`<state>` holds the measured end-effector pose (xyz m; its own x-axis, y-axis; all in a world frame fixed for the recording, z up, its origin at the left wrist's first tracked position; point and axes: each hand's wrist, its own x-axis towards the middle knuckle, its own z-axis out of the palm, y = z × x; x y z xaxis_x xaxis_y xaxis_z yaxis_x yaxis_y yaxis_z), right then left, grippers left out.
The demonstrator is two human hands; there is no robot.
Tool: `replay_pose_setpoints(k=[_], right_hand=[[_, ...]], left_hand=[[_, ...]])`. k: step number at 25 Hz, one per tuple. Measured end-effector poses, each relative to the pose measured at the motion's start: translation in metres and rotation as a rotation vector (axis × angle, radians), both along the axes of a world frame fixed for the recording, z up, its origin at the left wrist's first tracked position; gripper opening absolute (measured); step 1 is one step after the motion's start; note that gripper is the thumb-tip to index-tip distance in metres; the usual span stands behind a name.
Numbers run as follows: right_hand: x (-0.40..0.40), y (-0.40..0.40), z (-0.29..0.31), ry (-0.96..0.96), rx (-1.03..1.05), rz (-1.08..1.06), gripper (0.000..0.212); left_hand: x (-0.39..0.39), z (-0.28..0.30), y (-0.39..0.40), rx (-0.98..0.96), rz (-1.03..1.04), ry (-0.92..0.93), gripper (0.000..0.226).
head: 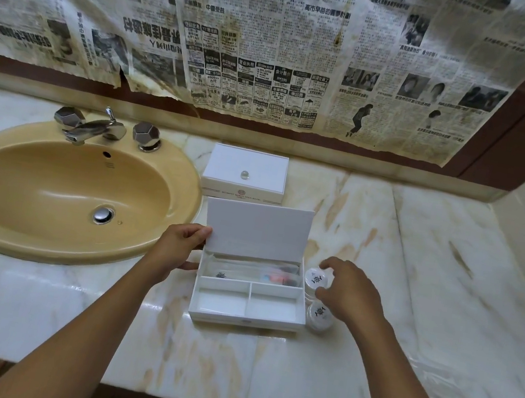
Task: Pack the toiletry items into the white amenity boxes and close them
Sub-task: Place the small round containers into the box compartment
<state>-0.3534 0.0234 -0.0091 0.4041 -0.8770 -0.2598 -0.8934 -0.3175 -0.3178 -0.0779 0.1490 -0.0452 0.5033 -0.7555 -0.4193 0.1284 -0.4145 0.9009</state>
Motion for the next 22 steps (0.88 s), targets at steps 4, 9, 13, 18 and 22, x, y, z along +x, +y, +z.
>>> replay_pose_setpoints(k=[4,9,13,18,22], right_hand=[[0.014,-0.006,-0.013,0.044,0.042,0.037,0.055],[0.018,-0.009,-0.028,0.052,0.045,0.046,0.05],[0.017,-0.009,-0.031,0.041,0.018,0.039,0.045],[0.02,-0.008,-0.001,-0.008,-0.069,-0.046,0.045],[0.04,0.014,0.032,-0.127,-0.116,0.006,0.04]], left_hand=[[0.001,0.0,0.0,0.007,0.003,-0.004,0.024],[0.0,0.0,0.001,-0.002,0.0,-0.001,0.023],[0.0,0.001,0.001,-0.005,-0.002,0.003,0.023],[0.001,0.0,0.001,-0.007,-0.009,0.008,0.024],[0.002,-0.003,0.001,-0.004,-0.009,0.011,0.024]])
